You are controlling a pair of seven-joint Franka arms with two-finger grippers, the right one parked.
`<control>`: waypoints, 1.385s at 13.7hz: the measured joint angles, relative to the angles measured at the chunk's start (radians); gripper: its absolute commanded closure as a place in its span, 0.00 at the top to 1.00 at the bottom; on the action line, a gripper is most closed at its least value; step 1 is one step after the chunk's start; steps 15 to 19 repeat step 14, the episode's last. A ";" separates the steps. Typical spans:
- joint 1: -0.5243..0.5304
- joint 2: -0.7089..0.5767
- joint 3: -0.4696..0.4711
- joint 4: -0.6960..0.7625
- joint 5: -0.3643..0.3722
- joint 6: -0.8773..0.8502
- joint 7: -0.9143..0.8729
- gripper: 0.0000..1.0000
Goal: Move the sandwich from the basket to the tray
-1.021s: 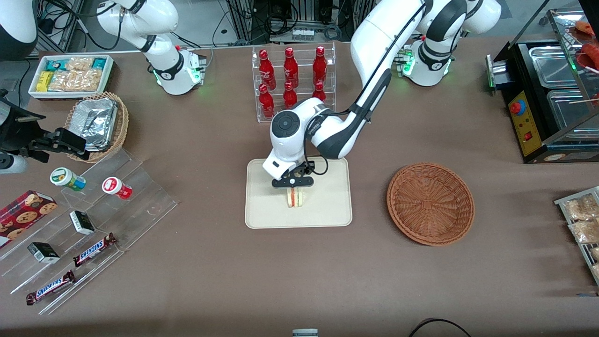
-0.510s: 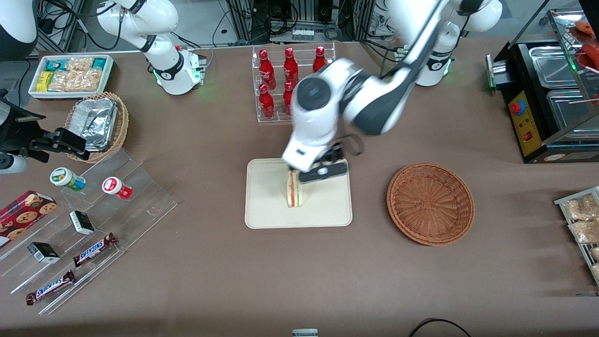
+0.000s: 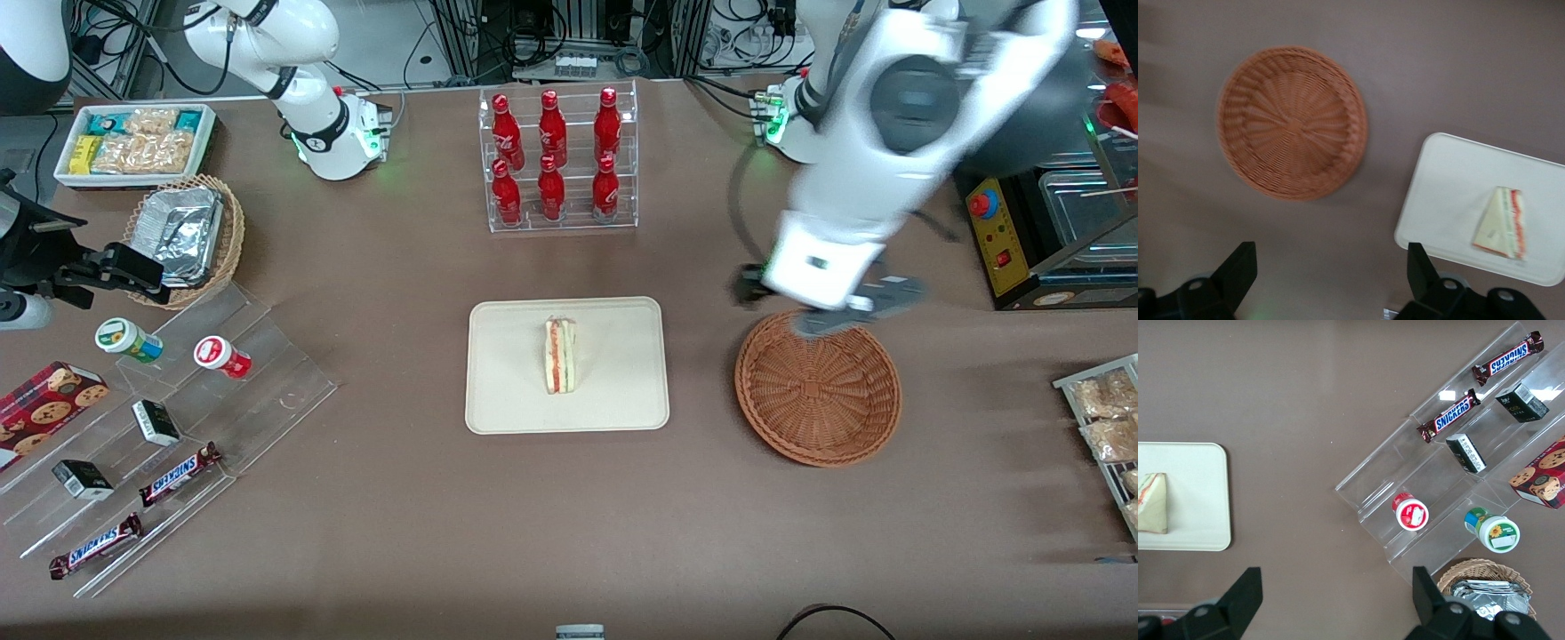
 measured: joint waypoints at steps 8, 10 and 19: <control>0.342 -0.197 0.017 -0.129 -0.033 -0.094 0.533 1.00; 0.352 -0.227 0.023 -0.167 -0.032 -0.092 0.549 1.00; 0.357 -0.234 0.024 -0.169 -0.032 -0.088 0.550 1.00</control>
